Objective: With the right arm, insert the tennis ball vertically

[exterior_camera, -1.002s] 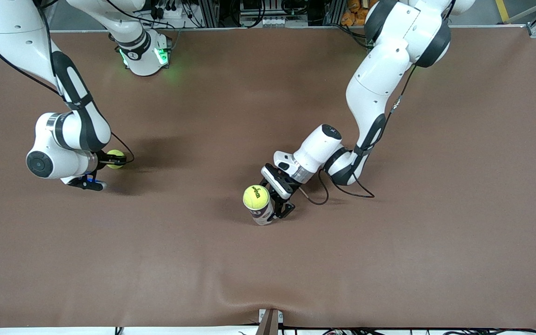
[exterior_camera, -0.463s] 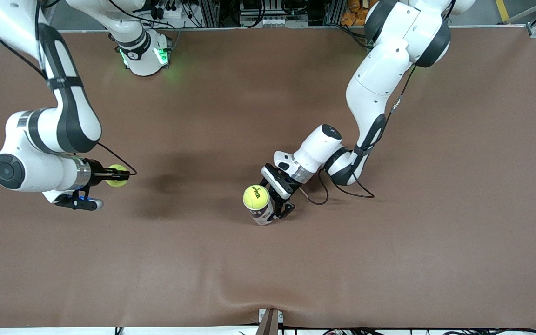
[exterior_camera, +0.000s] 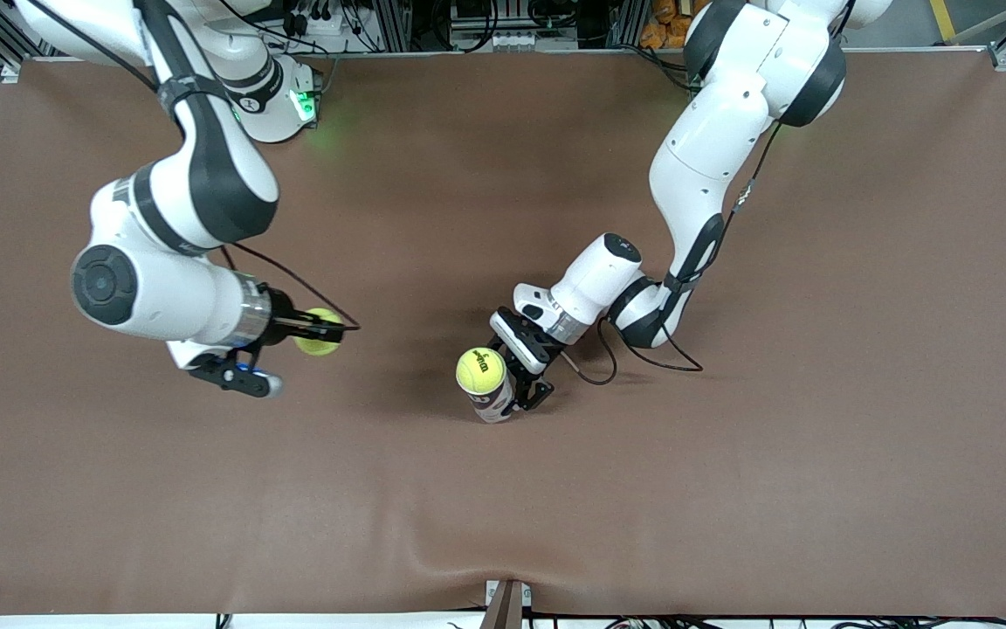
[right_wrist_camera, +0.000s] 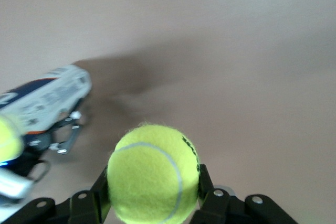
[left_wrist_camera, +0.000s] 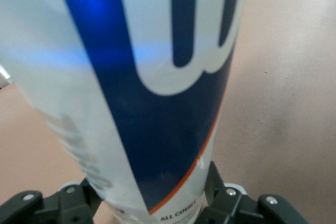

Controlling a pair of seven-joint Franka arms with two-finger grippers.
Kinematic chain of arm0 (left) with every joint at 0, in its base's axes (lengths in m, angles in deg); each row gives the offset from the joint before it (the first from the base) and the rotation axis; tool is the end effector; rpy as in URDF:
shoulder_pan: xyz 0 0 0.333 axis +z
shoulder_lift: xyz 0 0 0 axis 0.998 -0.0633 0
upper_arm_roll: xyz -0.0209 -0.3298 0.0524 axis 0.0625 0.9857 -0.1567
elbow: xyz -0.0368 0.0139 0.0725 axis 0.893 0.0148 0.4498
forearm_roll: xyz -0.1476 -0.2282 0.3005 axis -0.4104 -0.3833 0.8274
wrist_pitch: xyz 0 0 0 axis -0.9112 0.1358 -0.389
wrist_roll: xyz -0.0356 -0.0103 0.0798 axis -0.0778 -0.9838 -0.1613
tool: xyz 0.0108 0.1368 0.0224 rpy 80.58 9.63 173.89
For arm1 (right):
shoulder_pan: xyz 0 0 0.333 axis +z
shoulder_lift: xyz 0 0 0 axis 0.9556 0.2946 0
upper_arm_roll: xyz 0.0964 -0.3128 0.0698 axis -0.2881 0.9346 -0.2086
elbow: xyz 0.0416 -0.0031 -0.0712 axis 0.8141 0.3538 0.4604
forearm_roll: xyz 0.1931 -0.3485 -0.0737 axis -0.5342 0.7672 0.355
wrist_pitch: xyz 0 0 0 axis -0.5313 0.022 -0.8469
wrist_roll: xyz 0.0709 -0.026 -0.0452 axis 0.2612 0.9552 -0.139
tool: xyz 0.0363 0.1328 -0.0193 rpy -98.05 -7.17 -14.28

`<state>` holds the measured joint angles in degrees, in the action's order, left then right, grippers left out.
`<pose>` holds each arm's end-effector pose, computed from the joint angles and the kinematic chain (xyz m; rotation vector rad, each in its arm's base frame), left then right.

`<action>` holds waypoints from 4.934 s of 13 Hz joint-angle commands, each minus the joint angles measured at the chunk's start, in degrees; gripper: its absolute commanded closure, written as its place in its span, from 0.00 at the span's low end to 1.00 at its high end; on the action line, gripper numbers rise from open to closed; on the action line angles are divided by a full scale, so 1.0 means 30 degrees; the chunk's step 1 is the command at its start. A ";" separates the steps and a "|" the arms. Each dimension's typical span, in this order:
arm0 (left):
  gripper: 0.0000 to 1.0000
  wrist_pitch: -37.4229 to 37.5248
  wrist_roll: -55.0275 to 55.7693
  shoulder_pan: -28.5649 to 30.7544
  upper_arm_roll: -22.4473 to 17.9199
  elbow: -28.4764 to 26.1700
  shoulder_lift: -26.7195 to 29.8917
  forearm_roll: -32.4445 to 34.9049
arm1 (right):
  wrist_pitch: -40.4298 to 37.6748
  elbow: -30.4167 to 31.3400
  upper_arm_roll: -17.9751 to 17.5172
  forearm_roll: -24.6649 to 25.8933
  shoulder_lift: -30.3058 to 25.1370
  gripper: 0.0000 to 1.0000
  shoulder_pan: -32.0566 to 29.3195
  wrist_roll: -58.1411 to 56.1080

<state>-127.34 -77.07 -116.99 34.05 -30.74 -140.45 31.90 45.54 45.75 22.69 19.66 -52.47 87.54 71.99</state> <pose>0.5936 -0.4902 0.1305 2.2455 -1.2144 1.2137 0.6461 0.2596 0.4120 -2.8583 0.4557 0.3312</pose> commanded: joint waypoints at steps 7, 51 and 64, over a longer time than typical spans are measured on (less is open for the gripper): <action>0.23 0.0028 0.0090 -0.0252 -0.0035 0.0329 -0.0716 0.0082 | 0.3851 -0.4817 0.0159 -0.0600 0.3162 0.57 0.4129 0.6864; 0.00 0.0028 0.0968 0.0129 -0.0005 -0.0226 -0.0306 0.0199 | -0.1263 0.2917 0.0364 0.5552 -0.4919 0.00 -0.4915 -0.9208; 0.00 0.0057 0.0851 0.0919 -0.0005 -0.3977 0.1627 0.0346 | -0.6067 0.2422 0.4408 0.5289 -0.9433 0.00 -0.4421 -1.1442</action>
<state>-127.39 -75.53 -114.64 34.14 -39.72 -138.01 31.90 28.44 52.80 34.89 35.60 -79.86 72.91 37.79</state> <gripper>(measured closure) 0.000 0.000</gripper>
